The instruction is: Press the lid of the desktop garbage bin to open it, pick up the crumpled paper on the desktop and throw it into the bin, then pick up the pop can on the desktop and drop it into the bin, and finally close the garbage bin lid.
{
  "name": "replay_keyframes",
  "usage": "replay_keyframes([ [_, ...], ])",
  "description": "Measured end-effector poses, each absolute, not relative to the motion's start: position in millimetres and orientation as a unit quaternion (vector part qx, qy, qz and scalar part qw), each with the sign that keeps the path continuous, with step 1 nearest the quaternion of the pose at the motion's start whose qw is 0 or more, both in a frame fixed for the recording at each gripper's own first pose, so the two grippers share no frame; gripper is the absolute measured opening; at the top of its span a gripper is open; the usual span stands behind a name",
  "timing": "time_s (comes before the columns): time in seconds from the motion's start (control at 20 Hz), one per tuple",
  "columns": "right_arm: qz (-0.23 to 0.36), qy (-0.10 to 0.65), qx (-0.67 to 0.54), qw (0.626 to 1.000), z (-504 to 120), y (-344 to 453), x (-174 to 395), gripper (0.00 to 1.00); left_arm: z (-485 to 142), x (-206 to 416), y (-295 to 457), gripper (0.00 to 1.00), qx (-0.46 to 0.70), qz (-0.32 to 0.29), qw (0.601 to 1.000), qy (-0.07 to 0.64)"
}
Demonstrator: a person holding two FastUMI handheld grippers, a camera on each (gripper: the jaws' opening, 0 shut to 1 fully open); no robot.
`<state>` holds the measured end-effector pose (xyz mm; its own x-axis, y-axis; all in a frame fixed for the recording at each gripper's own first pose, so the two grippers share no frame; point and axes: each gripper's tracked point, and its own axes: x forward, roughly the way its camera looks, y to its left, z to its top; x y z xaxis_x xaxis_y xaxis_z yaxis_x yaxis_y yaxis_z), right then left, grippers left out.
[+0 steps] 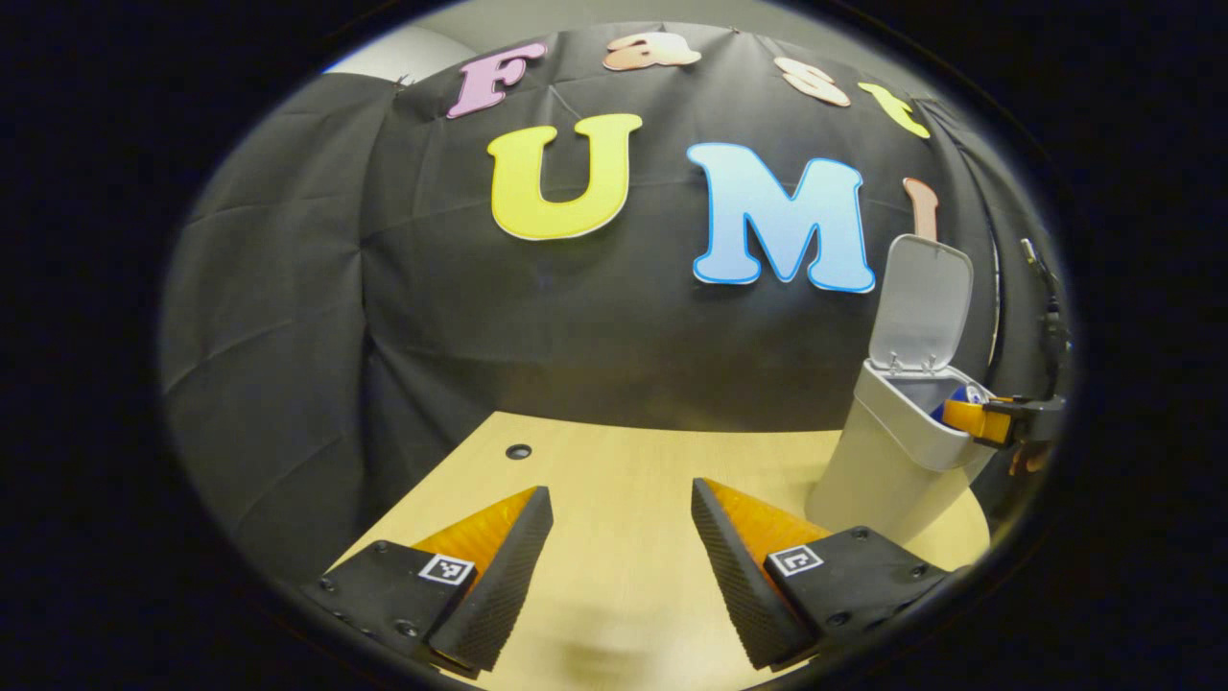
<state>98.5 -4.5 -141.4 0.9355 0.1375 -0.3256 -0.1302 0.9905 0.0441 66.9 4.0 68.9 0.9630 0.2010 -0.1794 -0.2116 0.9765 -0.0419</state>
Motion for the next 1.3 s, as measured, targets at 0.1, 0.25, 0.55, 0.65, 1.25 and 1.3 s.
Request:
replay_keyframes([
  [0.1, 0.068, 0.165, 0.011, 0.984, -141.4, -4.4, 98.9, 0.85, 67.0, 65.8, 4.7, 0.95, -0.033, 0.105, 0.99, 0.089],
  [0.25, 0.068, 0.161, 0.011, 0.985, -140.8, -4.7, 99.5, 0.85, 64.1, 66.6, 4.9, 0.91, -0.036, 0.107, 0.989, 0.092],
  [0.55, 0.067, 0.152, 0.011, 0.986, -140.1, -4.7, 99.4, 0.86, 60.6, 66.0, 4.6, 1.0, -0.034, 0.108, 0.989, 0.095],
  [0.65, 0.067, 0.149, 0.011, 0.987, -140.0, -5.1, 98.9, 0.86, 60.2, 65.6, 6.0, 1.0, -0.033, 0.108, 0.989, 0.096],
  [1.25, 0.066, 0.141, 0.011, 0.988, -139.3, -5.0, 99.5, 0.86, 59.8, 64.9, 6.4, 0.95, -0.033, 0.11, 0.989, 0.095],
  [1.3, 0.066, 0.141, 0.012, 0.988, -138.8, -5.2, 99.4, 0.86, 60.1, 64.3, 6.8, 0.95, -0.034, 0.11, 0.989, 0.094],
])
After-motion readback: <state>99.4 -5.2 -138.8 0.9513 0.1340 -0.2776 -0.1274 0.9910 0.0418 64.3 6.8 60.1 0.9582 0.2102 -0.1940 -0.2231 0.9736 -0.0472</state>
